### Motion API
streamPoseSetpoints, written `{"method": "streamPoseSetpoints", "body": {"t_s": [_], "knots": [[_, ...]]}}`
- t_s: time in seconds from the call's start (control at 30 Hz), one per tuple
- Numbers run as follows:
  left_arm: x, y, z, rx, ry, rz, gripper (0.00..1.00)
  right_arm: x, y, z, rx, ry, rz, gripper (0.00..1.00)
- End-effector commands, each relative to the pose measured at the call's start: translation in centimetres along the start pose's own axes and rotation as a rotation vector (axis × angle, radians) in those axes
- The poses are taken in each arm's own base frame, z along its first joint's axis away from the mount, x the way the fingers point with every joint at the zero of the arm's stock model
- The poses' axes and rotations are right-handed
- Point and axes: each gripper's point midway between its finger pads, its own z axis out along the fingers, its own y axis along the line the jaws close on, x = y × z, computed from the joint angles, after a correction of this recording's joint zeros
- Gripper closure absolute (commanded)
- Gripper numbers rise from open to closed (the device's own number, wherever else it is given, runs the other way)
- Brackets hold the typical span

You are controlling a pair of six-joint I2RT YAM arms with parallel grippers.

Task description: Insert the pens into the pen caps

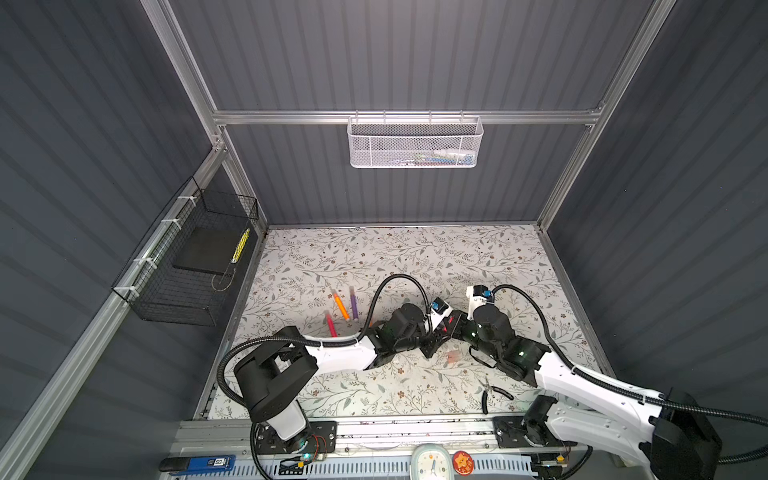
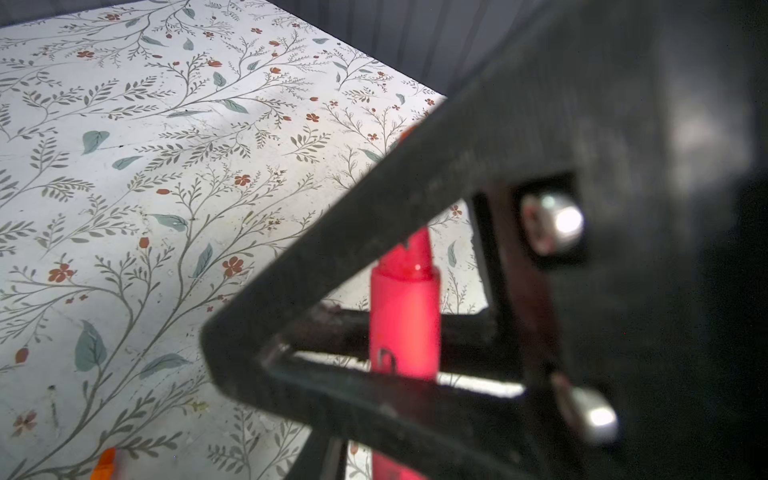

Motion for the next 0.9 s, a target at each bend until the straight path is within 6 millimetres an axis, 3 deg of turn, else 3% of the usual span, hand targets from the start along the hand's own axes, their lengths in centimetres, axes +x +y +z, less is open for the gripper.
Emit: {"method": "streamPoseSetpoints", "body": {"t_s": [0.0, 0.1, 0.17, 0.23, 0.33, 0.43, 0.57, 0.67, 0.77, 0.87], "knots": [[-0.5, -0.2, 0.5, 0.006, 0.0, 0.004, 0.76, -0.2, 0.8, -0.2, -0.036, -0.014, -0.007, 1.0], [-0.6, -0.2, 0.5, 0.004, 0.0, 0.003, 0.9, -0.2, 0.7, -0.1, -0.029, -0.017, -0.007, 0.99], [-0.6, -0.1, 0.5, -0.001, -0.001, 0.002, 1.0, -0.2, 0.7, -0.1, -0.029, -0.016, -0.008, 0.92], [-0.6, 0.0, 0.5, -0.008, 0.002, -0.001, 1.0, -0.2, 0.6, -0.1, -0.025, -0.017, -0.005, 0.8], [-0.6, 0.8, 0.4, -0.053, -0.001, -0.012, 1.0, -0.3, 0.5, -0.2, -0.022, -0.021, -0.007, 0.54], [-0.8, 3.4, -0.6, -0.196, -0.04, -0.052, 1.0, -0.5, 0.2, -0.4, -0.003, -0.032, -0.012, 0.42], [-0.9, 8.2, -3.4, -0.362, -0.109, -0.157, 1.0, -0.8, -0.3, -1.0, 0.029, -0.035, -0.033, 0.4], [-0.7, 11.5, -5.9, -0.435, -0.16, -0.254, 1.0, 0.6, -1.0, -1.8, 0.087, 0.052, -0.008, 0.42], [-1.3, 12.1, -7.3, -0.479, -0.174, -0.215, 1.0, 2.9, -2.2, -3.0, 0.146, 0.138, -0.023, 0.42], [-1.7, 10.9, -7.5, -0.414, -0.205, -0.19, 1.0, 4.2, -3.2, -4.0, 0.231, 0.21, -0.051, 0.42]]}}
